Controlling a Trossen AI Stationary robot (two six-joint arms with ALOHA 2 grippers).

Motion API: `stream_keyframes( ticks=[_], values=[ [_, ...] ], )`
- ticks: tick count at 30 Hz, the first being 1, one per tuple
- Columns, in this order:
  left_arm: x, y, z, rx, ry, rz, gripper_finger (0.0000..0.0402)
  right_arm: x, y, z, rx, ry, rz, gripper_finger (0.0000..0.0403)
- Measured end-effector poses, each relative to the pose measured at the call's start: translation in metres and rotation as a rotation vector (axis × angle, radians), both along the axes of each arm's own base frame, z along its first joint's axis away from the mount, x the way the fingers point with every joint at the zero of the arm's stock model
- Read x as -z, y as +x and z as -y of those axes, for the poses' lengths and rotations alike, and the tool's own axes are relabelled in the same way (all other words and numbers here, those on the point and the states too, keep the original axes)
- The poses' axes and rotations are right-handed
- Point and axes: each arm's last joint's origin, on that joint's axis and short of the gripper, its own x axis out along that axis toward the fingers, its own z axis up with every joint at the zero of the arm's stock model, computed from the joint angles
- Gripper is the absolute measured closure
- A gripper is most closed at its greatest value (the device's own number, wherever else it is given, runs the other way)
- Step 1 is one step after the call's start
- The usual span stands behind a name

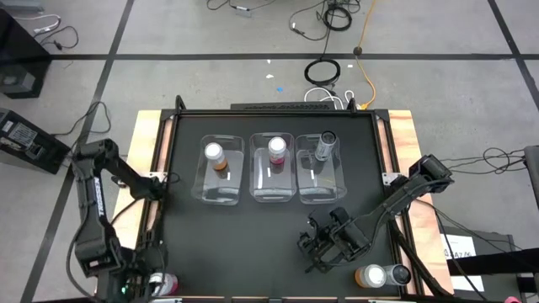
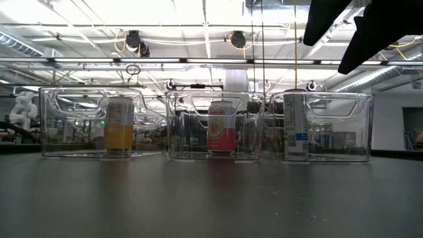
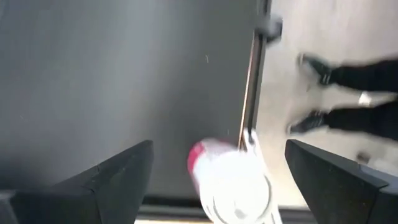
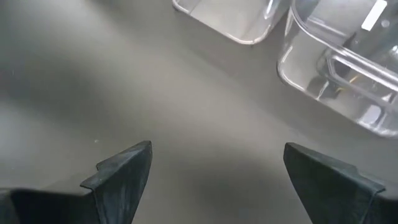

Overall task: Sort soda cans
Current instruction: Put the pink-white soda can into the center transparent bin

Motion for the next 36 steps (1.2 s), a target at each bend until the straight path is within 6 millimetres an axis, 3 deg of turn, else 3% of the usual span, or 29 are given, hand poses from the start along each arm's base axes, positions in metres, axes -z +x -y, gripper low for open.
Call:
stream_keyframes(
  ticks=[10, 25, 36],
  values=[
    [0.035, -0.006, 0.037, 0.143, 0.039, -0.08, 0.0031, 0.0, 0.001, -0.001, 0.06, 0.046, 0.034, 0.0046],
    [0.061, -0.013, 0.055, 0.168, 0.113, -0.109, 0.0031, -0.001, 0.002, -0.001, 0.058, 0.049, 0.04, 0.0046],
    [0.065, -0.013, 0.055, 0.153, 0.132, -0.119, 0.0031, -0.001, 0.002, -0.001, 0.039, 0.039, 0.038, 0.0046]
  ],
)
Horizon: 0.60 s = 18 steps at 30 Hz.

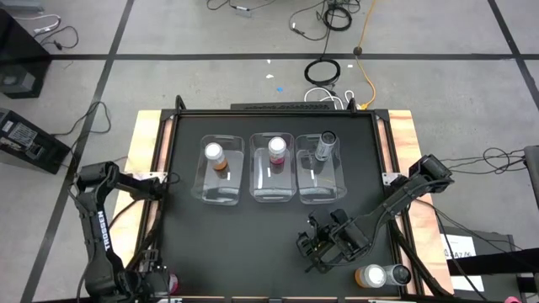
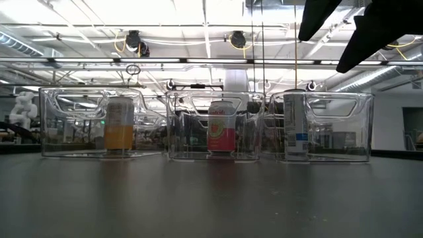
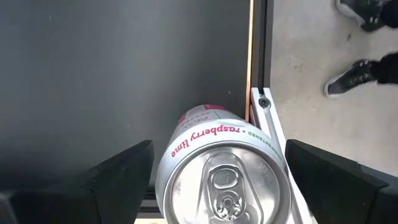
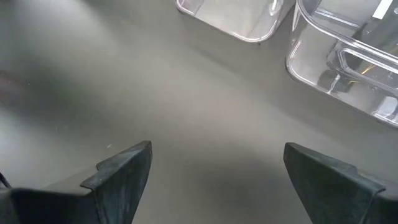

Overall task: Sort soda cans
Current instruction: Put the pink-white soda can into the center transparent bin

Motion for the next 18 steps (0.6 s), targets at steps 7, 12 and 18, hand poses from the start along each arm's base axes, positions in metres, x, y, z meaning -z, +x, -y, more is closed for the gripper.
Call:
stream_keyframes(
  ticks=[7, 12, 18],
  values=[
    [0.013, -0.001, -0.003, -0.141, -0.015, -0.024, 0.0031, 0.0, 0.0, 0.0, -0.003, -0.002, 0.001, 0.0046],
    [0.025, -0.002, -0.001, -0.149, -0.064, -0.057, 0.0031, 0.0, 0.0, 0.0, -0.016, -0.009, -0.003, 0.0046],
    [0.025, -0.002, -0.001, -0.137, -0.064, -0.057, 0.0052, 0.0, 0.0, 0.0, -0.027, -0.015, -0.007, 0.0046]
  ],
)
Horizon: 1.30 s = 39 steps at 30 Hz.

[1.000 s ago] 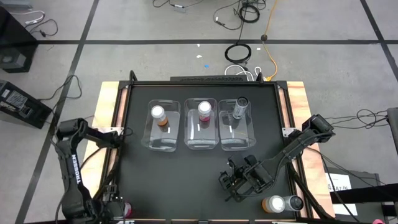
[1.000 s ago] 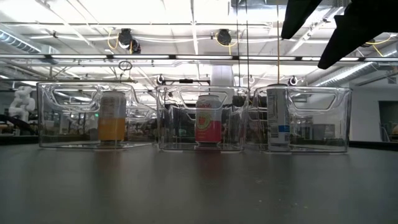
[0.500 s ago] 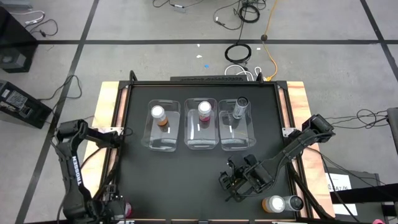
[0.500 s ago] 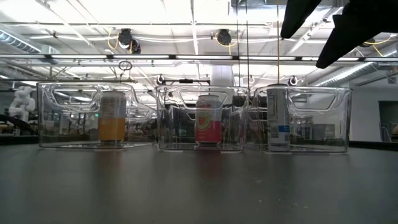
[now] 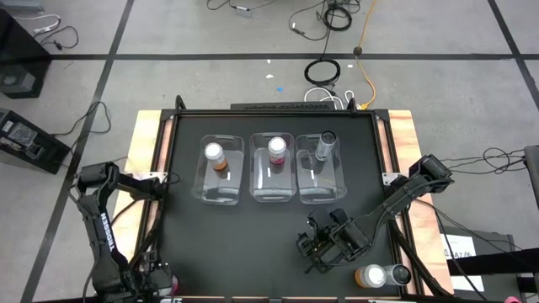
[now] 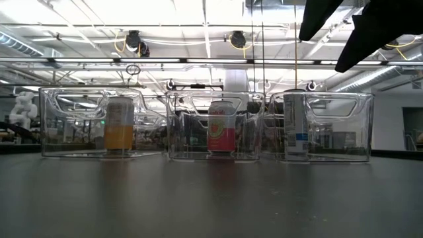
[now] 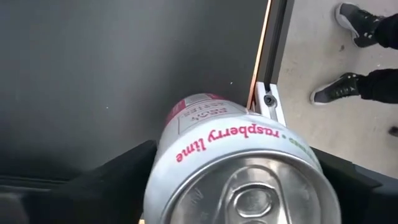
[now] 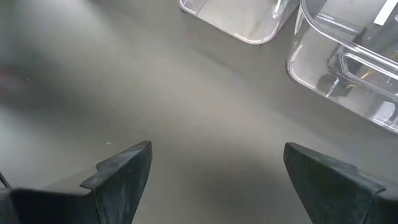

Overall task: Sort soda cans
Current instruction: Put the pink-white soda can into the center transparent bin

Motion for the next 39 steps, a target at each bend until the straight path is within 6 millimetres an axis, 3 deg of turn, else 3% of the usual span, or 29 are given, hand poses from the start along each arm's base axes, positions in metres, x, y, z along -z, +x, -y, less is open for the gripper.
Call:
stream_keyframes(
  ticks=[4, 14, 20, 28, 35, 39],
  values=[
    [0.0, 0.002, -0.001, 0.004, 0.0, 0.002, 0.0095, 0.0, 0.0, 0.0, -0.01, -0.008, -0.002, 0.0046],
    [-0.006, 0.022, -0.005, -0.057, -0.011, -0.037, 0.0096, 0.0, -0.001, -0.002, -0.035, -0.014, -0.005, 0.0046],
    [-0.025, 0.047, -0.026, -0.126, -0.01, -0.007, 0.0096, 0.0, -0.005, -0.008, -0.1, -0.037, -0.02, 0.0046],
    [-0.059, 0.094, -0.076, -0.226, -0.024, 0.138, 0.0094, 0.0, -0.011, -0.015, -0.181, -0.069, -0.037, 0.0046],
    [-0.086, 0.14, -0.139, -0.329, -0.046, 0.271, 0.0093, 0.0, -0.016, -0.022, -0.284, -0.113, -0.06, 0.0046],
    [-0.108, 0.165, -0.176, -0.357, -0.095, 0.453, 0.0093, 0.0, -0.017, -0.024, -0.328, -0.138, -0.07, 0.0046]
  ],
)
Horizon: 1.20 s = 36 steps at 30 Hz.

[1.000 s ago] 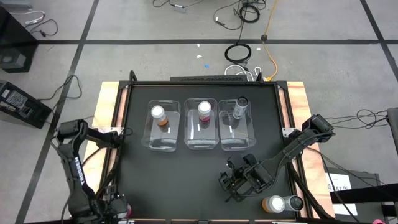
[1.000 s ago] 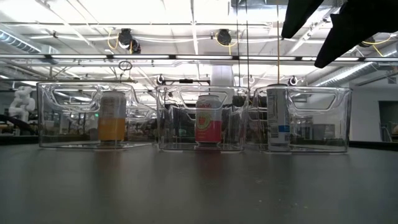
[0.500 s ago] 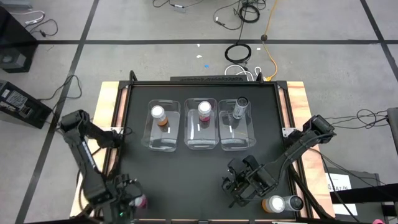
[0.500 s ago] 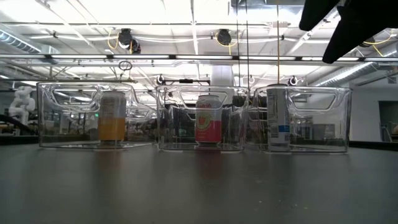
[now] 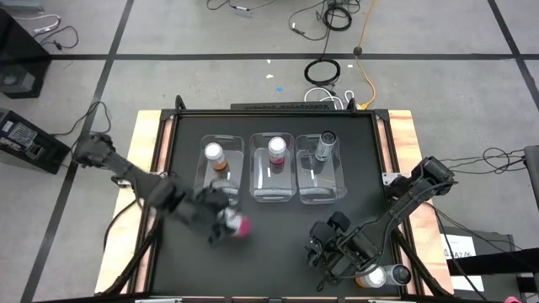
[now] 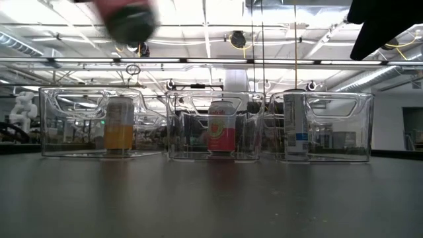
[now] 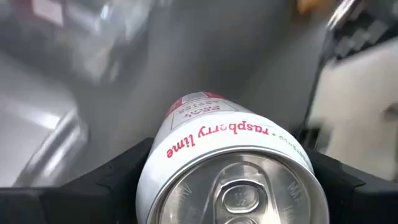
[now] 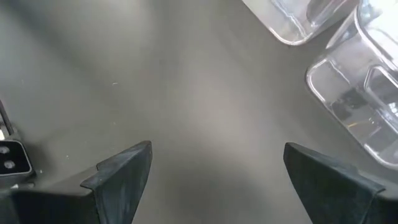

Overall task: Sort soda cans
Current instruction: Put the pink-white soda can into the center transparent bin

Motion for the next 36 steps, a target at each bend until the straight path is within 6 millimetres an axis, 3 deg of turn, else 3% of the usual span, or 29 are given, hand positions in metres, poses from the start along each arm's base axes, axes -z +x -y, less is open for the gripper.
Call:
stream_keyframes(
  ticks=[4, 8, 14, 18, 25, 36],
  values=[
    [-0.021, 0.013, -0.041, -0.039, 0.04, 0.156, 0.0092, 0.0, 0.0, 0.0, -0.017, -0.013, -0.004, 0.0046],
    [-0.025, 0.021, -0.087, -0.1, 0.081, 0.155, 0.0092, -0.001, 0.001, 0.002, 0.002, -0.05, 0.029, 0.0046],
    [-0.008, 0.041, -0.152, -0.036, 0.087, 0.077, 0.0092, -0.001, 0.005, 0.01, 0.106, -0.049, 0.07, 0.0046],
    [0.004, 0.057, -0.183, 0.07, 0.113, 0.026, 0.0092, -0.001, 0.013, 0.023, 0.204, -0.028, 0.074, 0.0046],
    [0.025, 0.083, -0.218, 0.273, 0.222, -0.188, 0.0091, -0.001, 0.026, 0.045, 0.34, 0.002, 0.093, 0.0046],
    [0.051, 0.12, -0.234, 0.428, 0.353, -0.29, 0.0091, -0.001, 0.028, 0.048, 0.459, 0.067, 0.137, 0.0046]
  ],
)
